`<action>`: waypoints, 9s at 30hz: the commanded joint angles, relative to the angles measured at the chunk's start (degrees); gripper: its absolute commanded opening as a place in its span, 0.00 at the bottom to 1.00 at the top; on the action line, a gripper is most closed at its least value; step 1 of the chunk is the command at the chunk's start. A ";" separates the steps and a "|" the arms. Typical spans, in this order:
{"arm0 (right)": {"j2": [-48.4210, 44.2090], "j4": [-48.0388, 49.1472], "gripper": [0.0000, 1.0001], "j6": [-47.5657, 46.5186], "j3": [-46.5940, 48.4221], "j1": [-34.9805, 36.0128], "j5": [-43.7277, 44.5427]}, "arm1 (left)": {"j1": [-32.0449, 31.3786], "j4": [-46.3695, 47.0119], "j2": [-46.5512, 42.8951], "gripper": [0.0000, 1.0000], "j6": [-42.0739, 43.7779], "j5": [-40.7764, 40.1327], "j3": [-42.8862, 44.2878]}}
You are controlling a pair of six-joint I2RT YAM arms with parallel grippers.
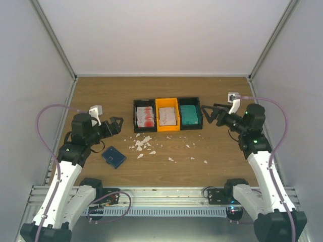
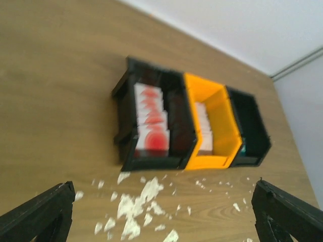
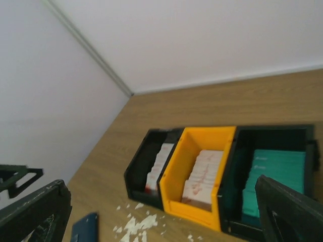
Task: Put the credit cards into the card holder
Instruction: Turn over the card holder at the center of the board, then open the card holder at the center of the board.
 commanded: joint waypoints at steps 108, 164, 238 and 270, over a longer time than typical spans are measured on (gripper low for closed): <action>64.29 0.23 0.58 9.94 23.55 51.33 17.68 | 0.44 15.87 8.38 0.62 -18.22 9.35 -29.94; 29.06 22.11 0.01 18.96 0.25 47.40 8.06 | -0.02 30.90 5.22 0.40 -23.69 40.99 -19.90; 31.89 -8.22 0.39 20.81 -5.97 52.11 43.40 | -22.66 44.27 38.20 0.68 -18.58 22.71 -21.89; 35.44 5.71 0.49 15.16 -10.61 47.37 33.01 | -25.60 48.54 54.74 0.10 -14.14 23.96 -16.88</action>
